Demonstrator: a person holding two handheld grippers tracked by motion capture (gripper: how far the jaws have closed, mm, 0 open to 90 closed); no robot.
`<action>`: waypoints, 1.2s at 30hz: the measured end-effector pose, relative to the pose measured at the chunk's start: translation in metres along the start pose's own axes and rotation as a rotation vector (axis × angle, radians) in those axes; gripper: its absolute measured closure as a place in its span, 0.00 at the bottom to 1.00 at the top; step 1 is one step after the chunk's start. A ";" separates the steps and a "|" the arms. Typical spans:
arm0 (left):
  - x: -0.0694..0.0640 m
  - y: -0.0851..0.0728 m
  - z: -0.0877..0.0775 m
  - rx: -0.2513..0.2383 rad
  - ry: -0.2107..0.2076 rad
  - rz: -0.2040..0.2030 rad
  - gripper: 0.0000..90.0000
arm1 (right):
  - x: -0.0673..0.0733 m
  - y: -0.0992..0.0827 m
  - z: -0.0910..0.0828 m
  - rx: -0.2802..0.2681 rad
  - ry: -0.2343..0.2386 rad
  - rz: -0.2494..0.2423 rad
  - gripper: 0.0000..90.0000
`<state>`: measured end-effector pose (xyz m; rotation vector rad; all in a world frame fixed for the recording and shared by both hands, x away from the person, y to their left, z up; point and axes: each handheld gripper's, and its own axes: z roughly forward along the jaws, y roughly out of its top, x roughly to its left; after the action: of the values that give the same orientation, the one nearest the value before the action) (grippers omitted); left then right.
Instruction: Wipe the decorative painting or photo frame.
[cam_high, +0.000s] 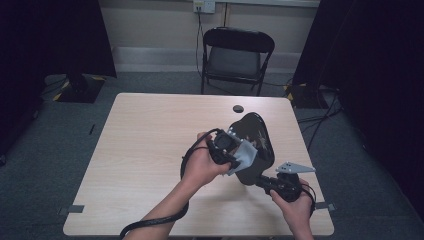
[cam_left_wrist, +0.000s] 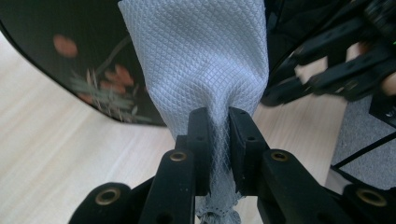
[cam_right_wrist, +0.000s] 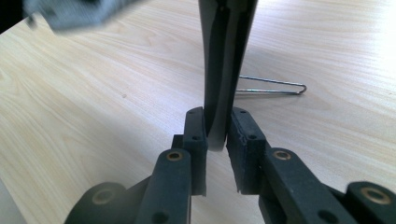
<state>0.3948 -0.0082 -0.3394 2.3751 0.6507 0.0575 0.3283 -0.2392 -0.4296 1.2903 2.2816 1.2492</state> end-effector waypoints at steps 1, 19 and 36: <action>0.000 0.000 0.000 0.000 0.000 0.000 0.89 | 0.000 0.000 0.000 0.000 0.000 0.000 0.87; -0.014 0.016 0.000 -0.023 -0.023 0.027 0.89 | -0.001 0.000 0.000 0.003 -0.002 0.004 0.88; -0.004 -0.020 0.040 0.056 -0.003 0.003 0.89 | -0.001 0.001 0.000 0.005 -0.002 0.004 0.88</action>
<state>0.3911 -0.0208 -0.3823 2.4295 0.6550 0.0369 0.3291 -0.2403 -0.4292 1.2981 2.2838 1.2440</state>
